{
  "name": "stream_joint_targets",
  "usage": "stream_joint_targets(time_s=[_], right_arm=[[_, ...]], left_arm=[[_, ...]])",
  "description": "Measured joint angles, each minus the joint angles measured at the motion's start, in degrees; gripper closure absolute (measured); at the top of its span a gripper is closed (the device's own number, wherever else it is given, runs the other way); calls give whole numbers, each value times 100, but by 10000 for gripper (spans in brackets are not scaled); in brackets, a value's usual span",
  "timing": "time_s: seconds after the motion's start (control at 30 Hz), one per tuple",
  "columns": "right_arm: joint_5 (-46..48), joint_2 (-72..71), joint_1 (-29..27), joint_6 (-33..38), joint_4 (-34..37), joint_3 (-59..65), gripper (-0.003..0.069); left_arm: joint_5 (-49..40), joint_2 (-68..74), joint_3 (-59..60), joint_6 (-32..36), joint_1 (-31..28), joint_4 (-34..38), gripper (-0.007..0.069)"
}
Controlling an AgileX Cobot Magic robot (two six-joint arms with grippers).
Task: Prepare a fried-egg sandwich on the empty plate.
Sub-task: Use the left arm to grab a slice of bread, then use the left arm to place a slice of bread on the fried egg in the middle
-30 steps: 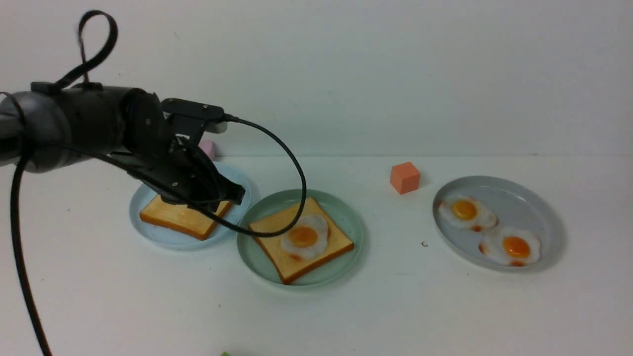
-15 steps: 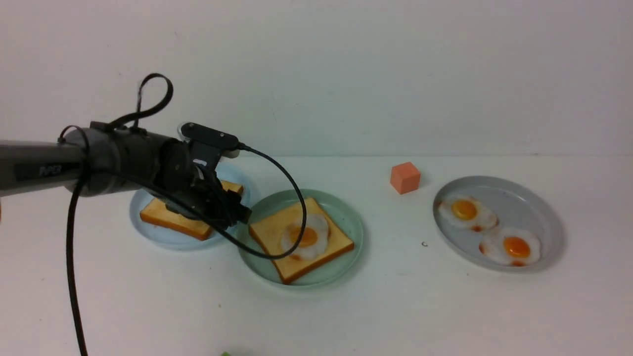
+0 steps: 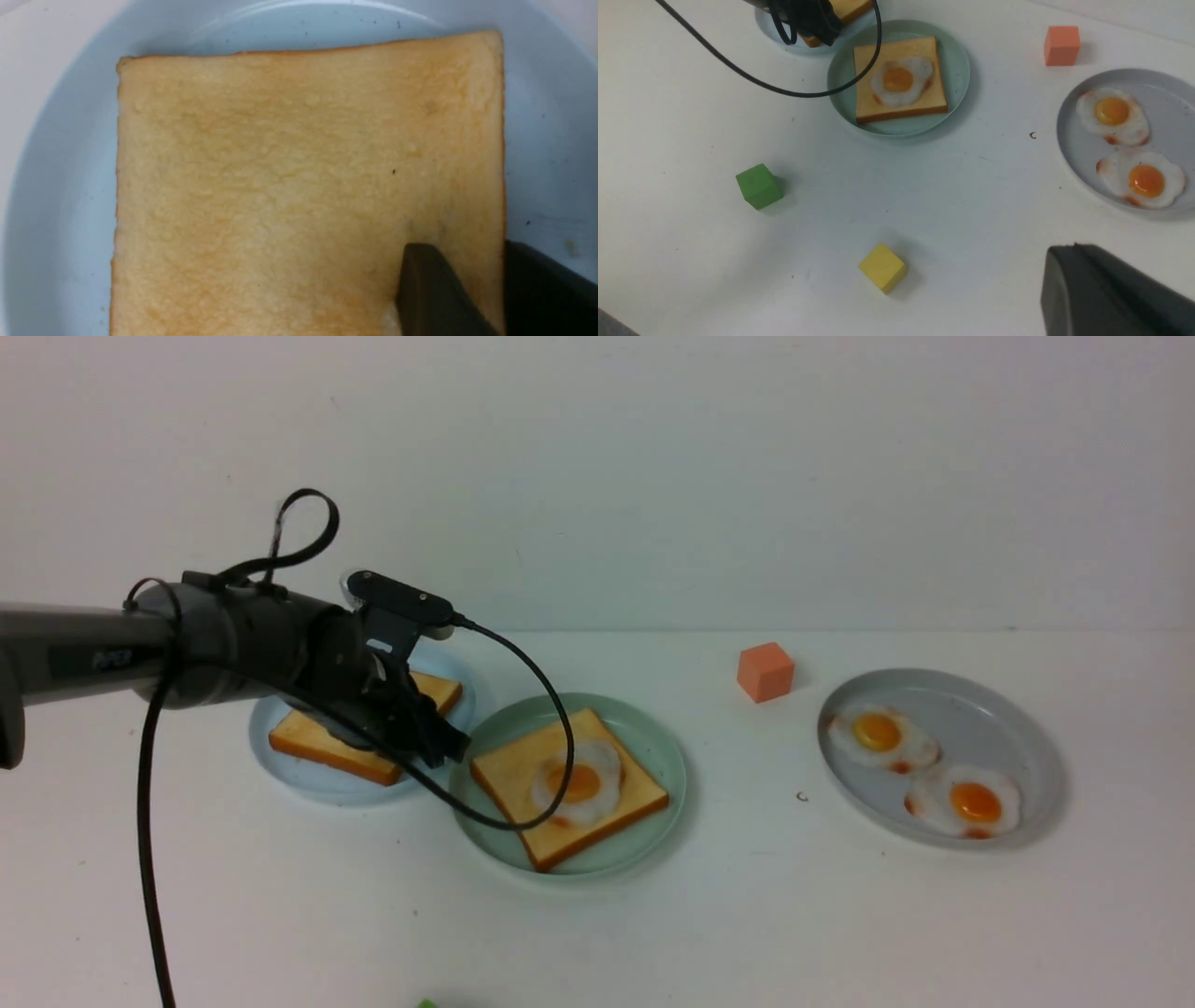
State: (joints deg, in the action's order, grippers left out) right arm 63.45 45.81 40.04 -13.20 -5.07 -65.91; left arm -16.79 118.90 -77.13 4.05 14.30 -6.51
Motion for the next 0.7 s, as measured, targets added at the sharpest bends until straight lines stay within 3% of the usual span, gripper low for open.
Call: stream_joint_targets(time_s=[0.13,0.37,0.7], right_arm=[[5,0,0,0,72,0,642],[5,0,0,0,93,0,637],[5,-120,0,0,-155,0,632]], left_arm=[[-21,-9,-7,0,0,-40,608],[-280,-353,40,0,0,-46,613],[-751,-1896,212,100,224,-200,615]])
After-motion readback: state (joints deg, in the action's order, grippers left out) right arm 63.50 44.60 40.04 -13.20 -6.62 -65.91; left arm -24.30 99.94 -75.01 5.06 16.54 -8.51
